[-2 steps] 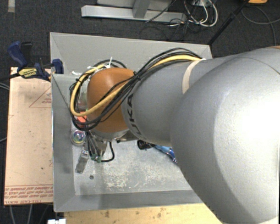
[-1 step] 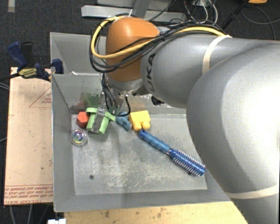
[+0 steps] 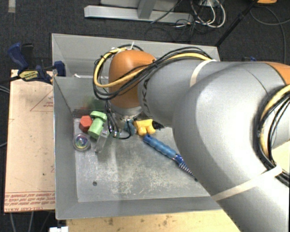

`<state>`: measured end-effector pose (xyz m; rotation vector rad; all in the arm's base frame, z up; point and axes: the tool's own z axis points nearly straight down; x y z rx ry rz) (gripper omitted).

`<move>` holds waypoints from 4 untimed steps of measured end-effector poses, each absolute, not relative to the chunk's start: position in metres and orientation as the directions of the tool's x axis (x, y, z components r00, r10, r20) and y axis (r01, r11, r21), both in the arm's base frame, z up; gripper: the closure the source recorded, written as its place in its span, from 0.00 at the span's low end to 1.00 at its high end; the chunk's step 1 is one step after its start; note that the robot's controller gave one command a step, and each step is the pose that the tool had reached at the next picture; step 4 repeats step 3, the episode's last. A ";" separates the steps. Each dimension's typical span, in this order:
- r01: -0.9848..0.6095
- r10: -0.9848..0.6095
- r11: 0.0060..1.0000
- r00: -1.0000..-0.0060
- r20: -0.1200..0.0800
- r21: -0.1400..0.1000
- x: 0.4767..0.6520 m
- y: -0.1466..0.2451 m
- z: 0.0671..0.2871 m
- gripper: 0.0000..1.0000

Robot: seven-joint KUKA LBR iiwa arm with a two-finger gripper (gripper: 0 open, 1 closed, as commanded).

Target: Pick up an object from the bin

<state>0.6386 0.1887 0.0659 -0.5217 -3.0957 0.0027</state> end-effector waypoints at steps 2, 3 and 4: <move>0.371 0.371 0.929 -0.929 -0.010 0.008 0.652 0.201 0.224 1.00; 0.190 0.190 0.982 -0.982 0.003 0.001 0.614 0.238 0.191 1.00; 0.190 0.190 0.982 -0.982 0.003 0.001 0.614 0.238 0.191 1.00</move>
Offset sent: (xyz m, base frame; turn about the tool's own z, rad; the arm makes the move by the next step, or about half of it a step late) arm 0.0000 0.0000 0.0000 0.0000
